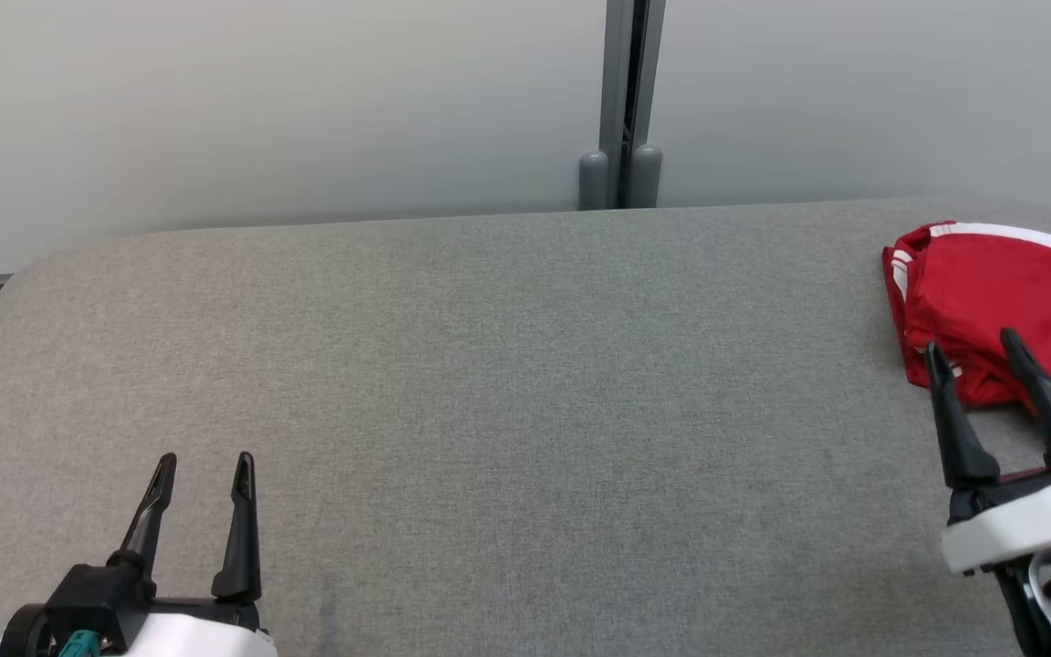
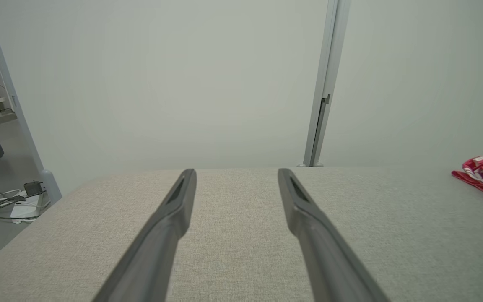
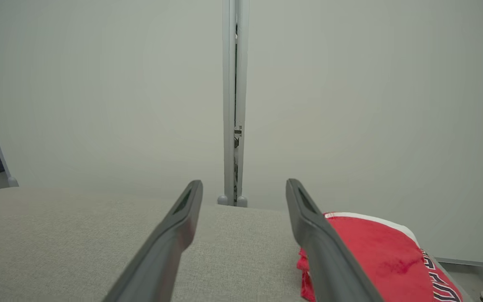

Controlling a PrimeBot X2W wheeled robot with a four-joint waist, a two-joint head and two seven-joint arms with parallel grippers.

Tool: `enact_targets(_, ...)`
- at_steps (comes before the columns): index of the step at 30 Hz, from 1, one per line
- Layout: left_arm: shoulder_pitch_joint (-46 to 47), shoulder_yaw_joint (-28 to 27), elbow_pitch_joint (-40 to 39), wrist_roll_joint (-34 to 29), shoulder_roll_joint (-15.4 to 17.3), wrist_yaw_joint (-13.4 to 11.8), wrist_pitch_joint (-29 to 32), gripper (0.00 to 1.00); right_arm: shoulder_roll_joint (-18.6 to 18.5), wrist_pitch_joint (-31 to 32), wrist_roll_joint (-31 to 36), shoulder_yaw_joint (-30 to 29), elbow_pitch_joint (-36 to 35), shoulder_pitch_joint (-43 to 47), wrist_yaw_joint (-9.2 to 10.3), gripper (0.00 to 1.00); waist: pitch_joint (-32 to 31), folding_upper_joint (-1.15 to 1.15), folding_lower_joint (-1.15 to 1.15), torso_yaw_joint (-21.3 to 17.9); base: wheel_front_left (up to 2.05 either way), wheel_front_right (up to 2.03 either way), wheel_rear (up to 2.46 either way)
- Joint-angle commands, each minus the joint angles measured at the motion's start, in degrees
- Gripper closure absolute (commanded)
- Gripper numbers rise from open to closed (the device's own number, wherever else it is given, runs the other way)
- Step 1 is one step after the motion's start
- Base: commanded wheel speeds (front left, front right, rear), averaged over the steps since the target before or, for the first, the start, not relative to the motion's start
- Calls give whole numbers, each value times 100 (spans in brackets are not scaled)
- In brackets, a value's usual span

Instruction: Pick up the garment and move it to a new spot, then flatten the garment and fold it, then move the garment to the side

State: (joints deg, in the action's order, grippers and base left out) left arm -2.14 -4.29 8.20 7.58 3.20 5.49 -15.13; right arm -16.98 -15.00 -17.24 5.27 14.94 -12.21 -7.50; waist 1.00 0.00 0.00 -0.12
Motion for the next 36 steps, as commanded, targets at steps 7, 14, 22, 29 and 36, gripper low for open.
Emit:
enact_targets(7, -106, -47, 82, 16, 13, -1, 3, 0, 392, -26, 147, -253, -391, 848, 0, 0, -121, 0, 0, 137, 0, 0, 0)
enact_targets(14, -205, -110, 218, 57, 8, -42, 3, 0, 733, -26, 159, -411, -461, 1266, 0, 0, -172, 0, 0, 190, 0, 0, 0)
enact_targets(22, -186, -99, 328, 96, -1, -41, 3, 0, 863, -26, 164, -488, -468, 1409, 0, 0, -190, 0, 0, 206, 0, 0, 0)
enact_targets(29, -141, -50, 388, 39, -4, -93, 3, 0, 896, -26, 155, -547, -461, 1496, 0, 0, -167, 0, 0, 232, 0, 0, 0)
enact_targets(36, -131, -25, 408, 12, -7, -107, 3, 0, 875, -26, 166, -529, -440, 1483, 0, 0, -162, 0, 0, 246, 0, 0, 0)
